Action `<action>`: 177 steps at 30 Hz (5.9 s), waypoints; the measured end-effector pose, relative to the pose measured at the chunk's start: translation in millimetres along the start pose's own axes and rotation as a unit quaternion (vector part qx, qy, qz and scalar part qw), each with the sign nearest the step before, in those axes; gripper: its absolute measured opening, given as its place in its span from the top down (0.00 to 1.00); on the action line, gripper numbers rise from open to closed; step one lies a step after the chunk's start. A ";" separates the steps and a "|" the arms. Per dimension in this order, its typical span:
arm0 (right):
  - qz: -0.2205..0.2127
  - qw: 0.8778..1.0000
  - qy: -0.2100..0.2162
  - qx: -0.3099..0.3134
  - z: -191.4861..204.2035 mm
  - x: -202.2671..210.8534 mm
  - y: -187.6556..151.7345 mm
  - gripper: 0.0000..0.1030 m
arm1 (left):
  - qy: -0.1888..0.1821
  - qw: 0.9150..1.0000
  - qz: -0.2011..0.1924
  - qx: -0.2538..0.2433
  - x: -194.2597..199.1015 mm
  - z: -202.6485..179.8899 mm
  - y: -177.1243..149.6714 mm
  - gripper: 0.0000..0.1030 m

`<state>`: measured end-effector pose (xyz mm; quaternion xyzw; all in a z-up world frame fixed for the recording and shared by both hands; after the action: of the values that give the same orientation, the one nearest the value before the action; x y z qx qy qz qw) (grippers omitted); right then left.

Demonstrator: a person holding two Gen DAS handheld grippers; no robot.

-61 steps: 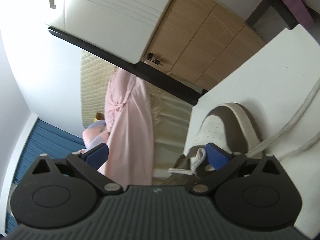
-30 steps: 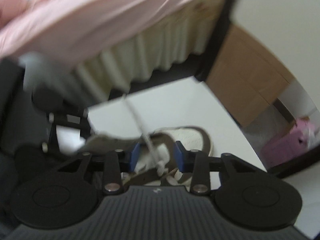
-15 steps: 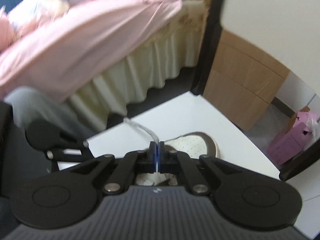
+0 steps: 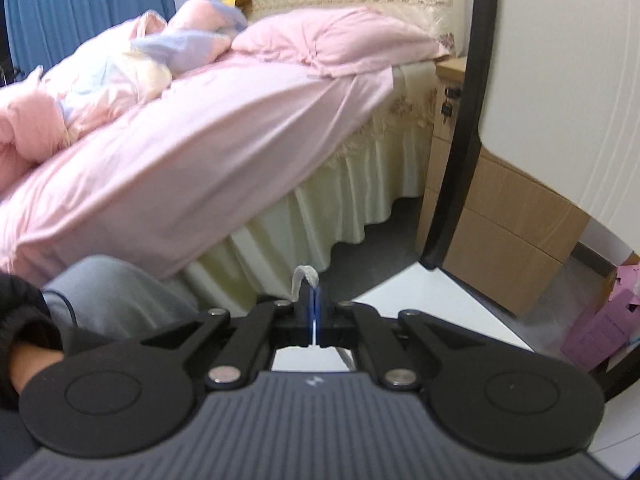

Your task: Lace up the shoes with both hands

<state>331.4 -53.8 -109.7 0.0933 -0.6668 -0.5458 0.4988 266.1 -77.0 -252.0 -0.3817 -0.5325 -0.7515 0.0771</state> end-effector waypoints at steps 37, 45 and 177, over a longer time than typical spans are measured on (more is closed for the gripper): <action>0.001 0.889 -0.377 -0.259 -159.4 20.9 -204.9 0.00 | -0.004 0.994 -0.058 0.096 16.7 16.9 10.4 0.71; -0.024 0.905 -0.351 -0.241 -148.7 -5.4 -188.9 0.00 | 0.054 0.992 -0.048 0.106 22.4 30.9 4.7 0.91; 0.095 0.992 -0.054 -0.057 -64.0 7.2 -7.1 0.96 | 0.007 0.995 -0.027 0.097 4.6 44.5 3.3 0.87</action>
<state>373.9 -102.0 -117.4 -0.0289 -0.6664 -0.5375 0.5159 286.5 -38.8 -240.2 -0.3530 -0.6123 -0.7007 0.0970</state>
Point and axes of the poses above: each gripper's, at about its wrist camera, not at the fingertips, and x roughly against the way its jaws point, z to its left, y to its top, the point moved 10 cm from there along -x, roughly the way its jaws point, and after that the axes turned 8 degrees about -z, right-handed, at the moved point
